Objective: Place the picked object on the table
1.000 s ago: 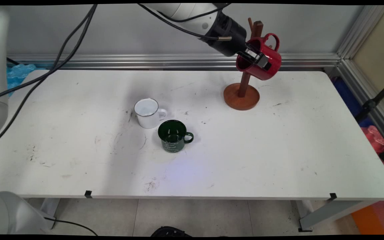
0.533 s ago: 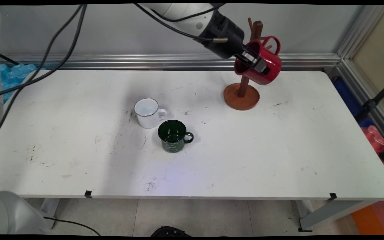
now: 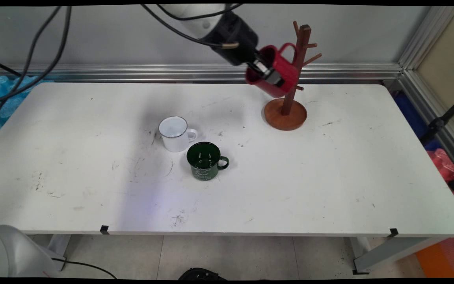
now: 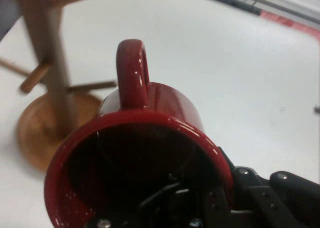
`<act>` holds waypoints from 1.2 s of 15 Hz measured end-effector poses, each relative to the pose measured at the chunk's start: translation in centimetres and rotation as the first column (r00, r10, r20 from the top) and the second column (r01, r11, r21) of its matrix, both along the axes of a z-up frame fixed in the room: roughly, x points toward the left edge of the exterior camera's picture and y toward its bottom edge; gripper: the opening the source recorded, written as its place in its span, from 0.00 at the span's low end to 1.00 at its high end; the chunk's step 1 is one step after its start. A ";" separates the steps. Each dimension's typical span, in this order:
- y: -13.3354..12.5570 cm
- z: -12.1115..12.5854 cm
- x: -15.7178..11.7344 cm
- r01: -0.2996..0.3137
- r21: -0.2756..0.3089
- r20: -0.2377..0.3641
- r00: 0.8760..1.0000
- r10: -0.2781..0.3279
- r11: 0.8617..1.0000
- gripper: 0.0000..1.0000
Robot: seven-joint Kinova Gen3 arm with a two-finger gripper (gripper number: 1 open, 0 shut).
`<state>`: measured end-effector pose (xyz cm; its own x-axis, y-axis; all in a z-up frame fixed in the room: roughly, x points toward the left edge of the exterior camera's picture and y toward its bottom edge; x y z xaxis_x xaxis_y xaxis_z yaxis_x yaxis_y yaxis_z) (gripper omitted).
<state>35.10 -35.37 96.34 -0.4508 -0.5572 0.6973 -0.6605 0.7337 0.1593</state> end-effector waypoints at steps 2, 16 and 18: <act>0.1 0.2 1.0 -0.014 0.000 0.041 0.999 0.014 1.000 0.00; -2.5 -1.5 4.4 -0.180 0.088 0.376 0.917 0.135 0.980 0.00; -3.1 -2.0 4.3 -0.204 0.098 0.411 0.900 0.147 0.974 0.00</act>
